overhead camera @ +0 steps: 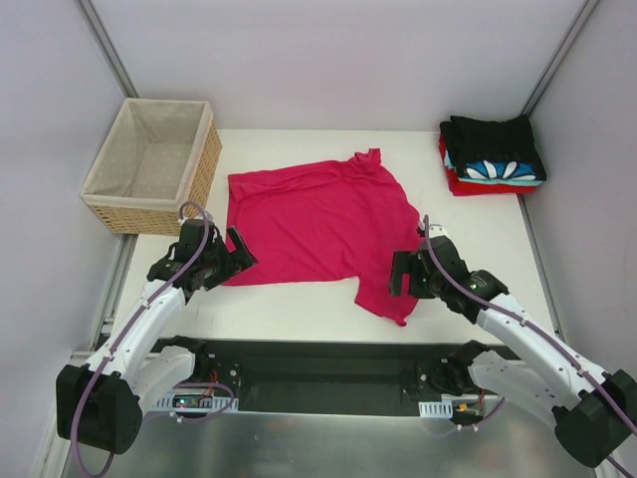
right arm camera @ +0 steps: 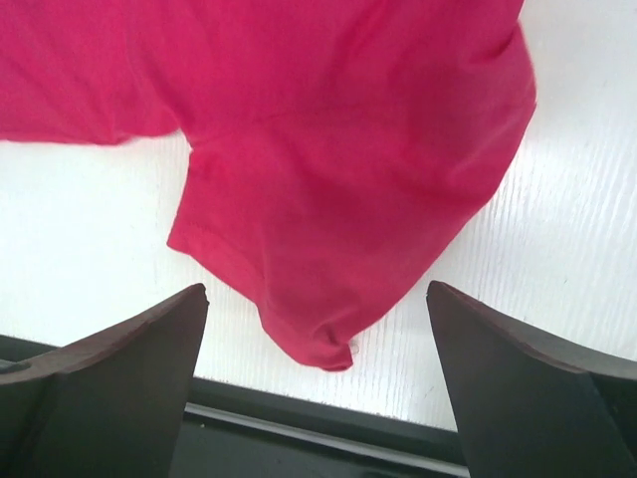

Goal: Fold and stack the t-shirts

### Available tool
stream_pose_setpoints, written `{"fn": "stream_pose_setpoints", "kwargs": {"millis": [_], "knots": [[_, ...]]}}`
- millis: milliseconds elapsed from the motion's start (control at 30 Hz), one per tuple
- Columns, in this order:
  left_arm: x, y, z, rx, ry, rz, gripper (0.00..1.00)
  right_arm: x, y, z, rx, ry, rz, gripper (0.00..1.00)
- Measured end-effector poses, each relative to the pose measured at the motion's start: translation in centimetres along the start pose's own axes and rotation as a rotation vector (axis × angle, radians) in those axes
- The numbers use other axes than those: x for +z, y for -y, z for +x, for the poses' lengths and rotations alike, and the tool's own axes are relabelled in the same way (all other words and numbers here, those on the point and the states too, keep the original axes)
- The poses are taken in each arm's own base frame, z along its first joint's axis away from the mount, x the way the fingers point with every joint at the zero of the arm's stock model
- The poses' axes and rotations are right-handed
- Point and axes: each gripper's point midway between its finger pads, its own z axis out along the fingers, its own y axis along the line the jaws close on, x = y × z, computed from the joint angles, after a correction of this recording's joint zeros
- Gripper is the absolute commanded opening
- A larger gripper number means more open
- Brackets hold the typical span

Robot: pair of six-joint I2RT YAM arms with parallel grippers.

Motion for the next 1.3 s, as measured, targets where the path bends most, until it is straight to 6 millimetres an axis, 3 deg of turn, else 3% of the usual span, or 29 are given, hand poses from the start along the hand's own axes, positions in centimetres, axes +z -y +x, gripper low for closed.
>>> {"fn": "stream_pose_setpoints", "kwargs": {"millis": [300, 500, 633, 867, 1300], "knots": [[0.1, -1.3, 1.2, -0.033, -0.021, -0.039, 0.91, 0.0, 0.2, 6.0, 0.022, -0.114, 0.002, 0.86], [0.8, -2.7, 2.4, -0.048, -0.064, -0.100, 0.91, 0.4, 0.1, 8.0, 0.033, -0.155, 0.014, 0.72], [0.8, -2.8, 2.4, -0.049, -0.065, -0.104, 0.91, 0.8, -0.3, 9.5, 0.020, -0.194, 0.019, 0.55], [0.8, -2.8, 2.4, -0.048, -0.062, -0.106, 0.90, 1.4, -1.1, 10.6, 0.005, -0.227, 0.030, 0.43], [0.7, -2.9, 2.0, -0.046, -0.040, -0.113, 0.90, 1.5, -0.8, 10.3, 0.022, -0.192, 0.046, 0.37]]}}
